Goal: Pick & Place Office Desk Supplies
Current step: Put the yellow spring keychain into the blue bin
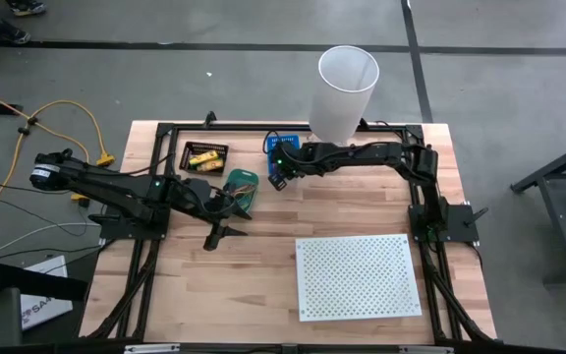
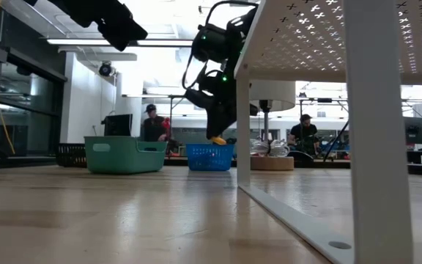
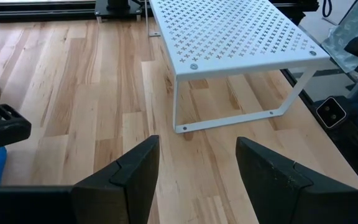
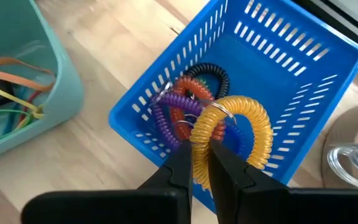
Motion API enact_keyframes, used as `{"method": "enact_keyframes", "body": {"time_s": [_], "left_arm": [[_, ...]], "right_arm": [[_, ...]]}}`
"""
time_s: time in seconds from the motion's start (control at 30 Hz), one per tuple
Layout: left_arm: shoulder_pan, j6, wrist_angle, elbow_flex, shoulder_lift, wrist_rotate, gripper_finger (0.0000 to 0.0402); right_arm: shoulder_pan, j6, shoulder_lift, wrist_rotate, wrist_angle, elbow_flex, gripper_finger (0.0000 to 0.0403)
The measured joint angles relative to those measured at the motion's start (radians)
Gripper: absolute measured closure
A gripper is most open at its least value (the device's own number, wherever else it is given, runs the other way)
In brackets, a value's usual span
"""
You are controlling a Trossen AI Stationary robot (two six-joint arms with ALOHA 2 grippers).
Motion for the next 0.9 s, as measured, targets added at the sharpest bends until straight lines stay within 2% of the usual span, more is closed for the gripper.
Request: {"method": "enact_keyframes", "body": {"time_s": [0.9], "left_arm": [[0.0,0.0,0.0,0.0,0.0,0.0,0.0195]], "right_arm": [[0.0,-0.002,0.0,0.024,0.0,0.0,0.0378]]}}
